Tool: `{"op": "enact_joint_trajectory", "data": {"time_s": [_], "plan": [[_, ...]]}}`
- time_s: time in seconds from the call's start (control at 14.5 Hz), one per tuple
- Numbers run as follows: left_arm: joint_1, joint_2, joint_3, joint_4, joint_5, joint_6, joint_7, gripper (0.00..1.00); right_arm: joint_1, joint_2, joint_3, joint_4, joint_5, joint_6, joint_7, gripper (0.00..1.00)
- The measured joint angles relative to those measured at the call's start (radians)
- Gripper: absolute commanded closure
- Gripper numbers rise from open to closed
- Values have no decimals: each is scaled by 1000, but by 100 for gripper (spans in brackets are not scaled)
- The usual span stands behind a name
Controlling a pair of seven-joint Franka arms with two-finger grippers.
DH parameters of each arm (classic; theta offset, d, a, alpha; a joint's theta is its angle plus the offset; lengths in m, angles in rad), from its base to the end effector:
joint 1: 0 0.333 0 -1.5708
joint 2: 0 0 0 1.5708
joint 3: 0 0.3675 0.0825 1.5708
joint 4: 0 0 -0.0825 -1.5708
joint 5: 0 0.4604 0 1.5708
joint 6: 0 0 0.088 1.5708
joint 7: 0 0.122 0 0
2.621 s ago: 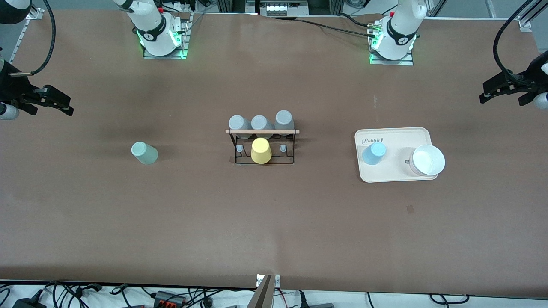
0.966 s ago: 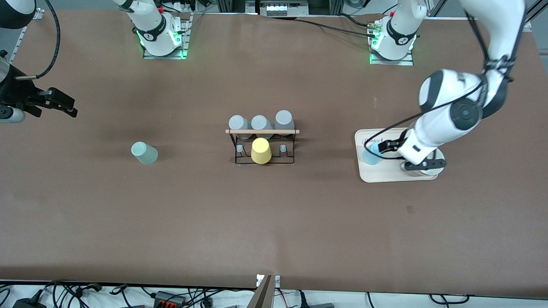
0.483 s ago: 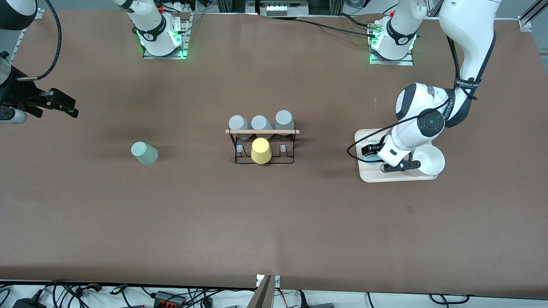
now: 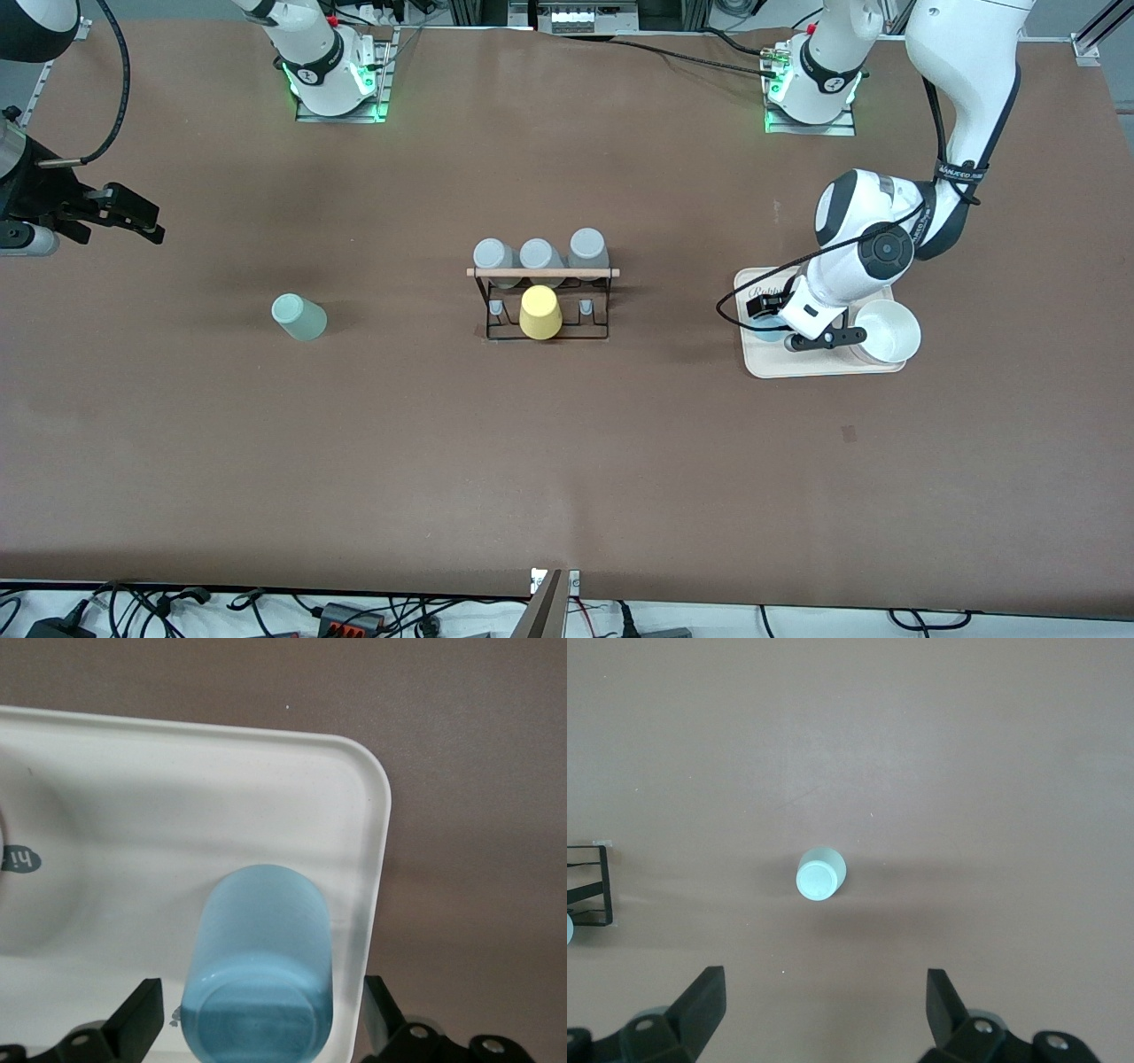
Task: Hang scattered cups on rack with three cups
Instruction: 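Lower the left gripper over the light-blue cup and close on it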
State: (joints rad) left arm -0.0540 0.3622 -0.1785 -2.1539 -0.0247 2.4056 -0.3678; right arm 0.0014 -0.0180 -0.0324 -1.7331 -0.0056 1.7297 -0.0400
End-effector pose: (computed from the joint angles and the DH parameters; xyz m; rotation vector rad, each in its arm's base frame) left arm 0.6015 -0.1446 0.1951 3.0811 0.2509 -0.1920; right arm 0.6328 -0.0204 0.5967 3.1360 0.0154 0.0226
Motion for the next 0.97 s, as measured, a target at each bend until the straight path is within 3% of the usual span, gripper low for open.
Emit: {"op": "enact_joint_trajectory", "data": {"time_s": [0.62, 0.83, 0.97], "plan": [[1, -26, 2, -1, 0, -20, -1, 61, 1, 0, 1, 0, 0, 1, 0, 0], [2, -28, 2, 5, 0, -24, -1, 67, 2, 0, 3, 0, 0, 1, 0, 0], [2, -34, 3, 62, 0, -96, -5, 67, 2, 0, 3, 0, 0, 1, 0, 0]]}}
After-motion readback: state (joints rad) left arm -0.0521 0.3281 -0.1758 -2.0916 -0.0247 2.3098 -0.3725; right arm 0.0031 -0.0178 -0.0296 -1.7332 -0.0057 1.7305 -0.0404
